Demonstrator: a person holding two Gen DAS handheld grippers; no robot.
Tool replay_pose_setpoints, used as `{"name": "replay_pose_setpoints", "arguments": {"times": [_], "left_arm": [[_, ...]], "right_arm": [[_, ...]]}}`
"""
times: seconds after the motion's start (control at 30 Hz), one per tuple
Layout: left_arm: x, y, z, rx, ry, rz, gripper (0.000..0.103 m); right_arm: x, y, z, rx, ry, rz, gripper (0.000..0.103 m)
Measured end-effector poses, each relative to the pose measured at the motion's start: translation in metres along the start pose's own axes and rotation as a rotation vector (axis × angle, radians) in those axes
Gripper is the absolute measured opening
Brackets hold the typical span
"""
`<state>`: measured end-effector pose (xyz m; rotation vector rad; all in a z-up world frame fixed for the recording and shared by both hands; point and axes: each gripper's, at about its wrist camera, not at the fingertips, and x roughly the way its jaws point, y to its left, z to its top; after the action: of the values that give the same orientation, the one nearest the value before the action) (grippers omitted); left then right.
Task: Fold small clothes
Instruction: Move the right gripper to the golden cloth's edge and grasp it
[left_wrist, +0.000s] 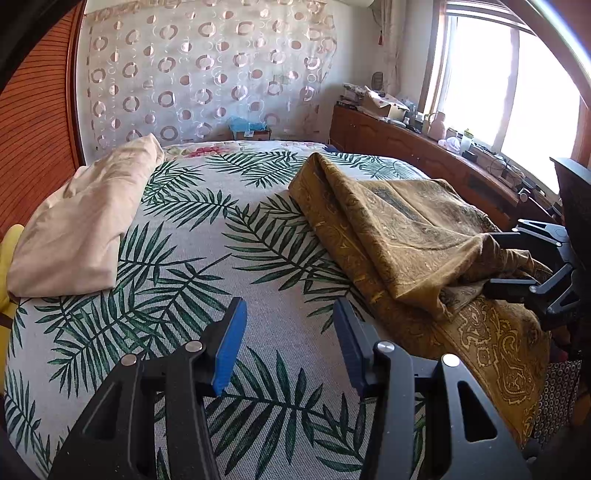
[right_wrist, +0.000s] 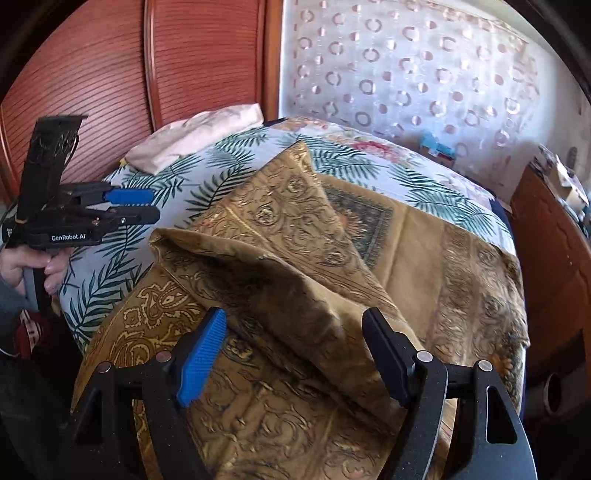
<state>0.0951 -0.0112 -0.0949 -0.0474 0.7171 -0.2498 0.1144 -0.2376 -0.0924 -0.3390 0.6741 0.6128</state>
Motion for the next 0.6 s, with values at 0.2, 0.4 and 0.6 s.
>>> {"name": "replay_pose_setpoints", "arguments": {"times": [0.2, 0.4, 0.6], "left_arm": [[-0.001, 0.001, -0.001, 0.002, -0.001, 0.004, 0.05], [0.0, -0.001, -0.002, 0.011, -0.008, 0.006, 0.05], [-0.004, -0.002, -0.001, 0.014, -0.034, 0.013, 0.05]], "right_arm": [[0.013, 0.003, 0.009, -0.018, 0.019, 0.054, 0.078], [0.028, 0.003, 0.013, -0.057, 0.067, 0.05, 0.065], [0.019, -0.016, 0.018, -0.003, 0.028, 0.064, 0.01]]}}
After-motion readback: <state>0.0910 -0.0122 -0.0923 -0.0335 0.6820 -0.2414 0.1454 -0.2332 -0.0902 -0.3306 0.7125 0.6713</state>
